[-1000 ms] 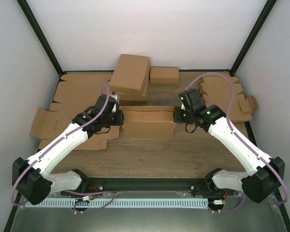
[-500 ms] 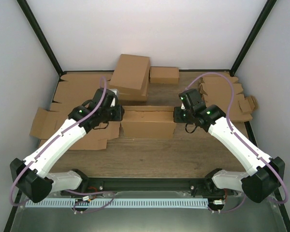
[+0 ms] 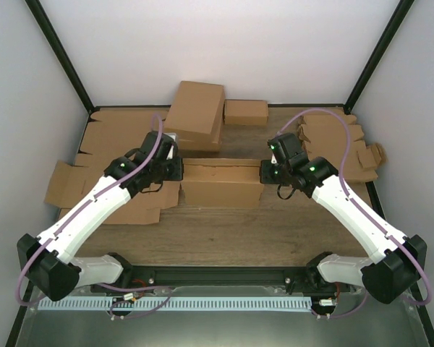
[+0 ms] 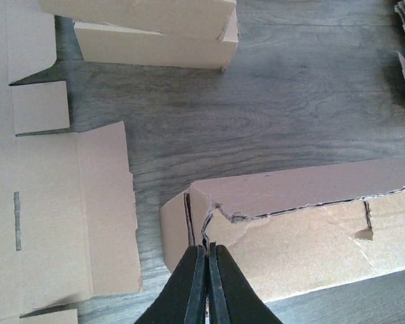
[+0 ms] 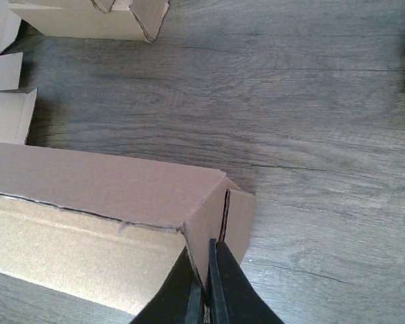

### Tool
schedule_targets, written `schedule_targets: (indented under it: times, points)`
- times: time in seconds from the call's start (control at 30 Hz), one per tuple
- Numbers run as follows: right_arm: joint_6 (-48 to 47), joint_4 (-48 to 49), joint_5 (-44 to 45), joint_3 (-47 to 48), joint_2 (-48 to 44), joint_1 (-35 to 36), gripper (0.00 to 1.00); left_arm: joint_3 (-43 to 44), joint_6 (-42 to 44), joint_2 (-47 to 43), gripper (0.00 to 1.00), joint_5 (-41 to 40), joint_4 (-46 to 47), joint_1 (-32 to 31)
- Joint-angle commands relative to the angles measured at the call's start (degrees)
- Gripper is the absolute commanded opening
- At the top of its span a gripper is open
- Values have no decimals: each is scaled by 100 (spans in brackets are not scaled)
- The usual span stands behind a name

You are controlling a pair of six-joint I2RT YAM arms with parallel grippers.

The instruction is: Fold the paper box

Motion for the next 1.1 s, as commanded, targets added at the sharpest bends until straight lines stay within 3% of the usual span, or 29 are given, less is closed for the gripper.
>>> schedule_targets:
  times: [0.0, 0.63, 1.07]
  points:
    - [-9, -707, -134, -139, 38, 82, 2, -227, -62, -53, 4, 63, -5, -8]
    - [41, -419, -46, -692, -177, 90, 1, -1034, -228, -308, 4, 294, 276, -149]
    - [206, -557, 346, -699, -219, 258, 1, -1061, -223, -266, 4, 236, 291, -254]
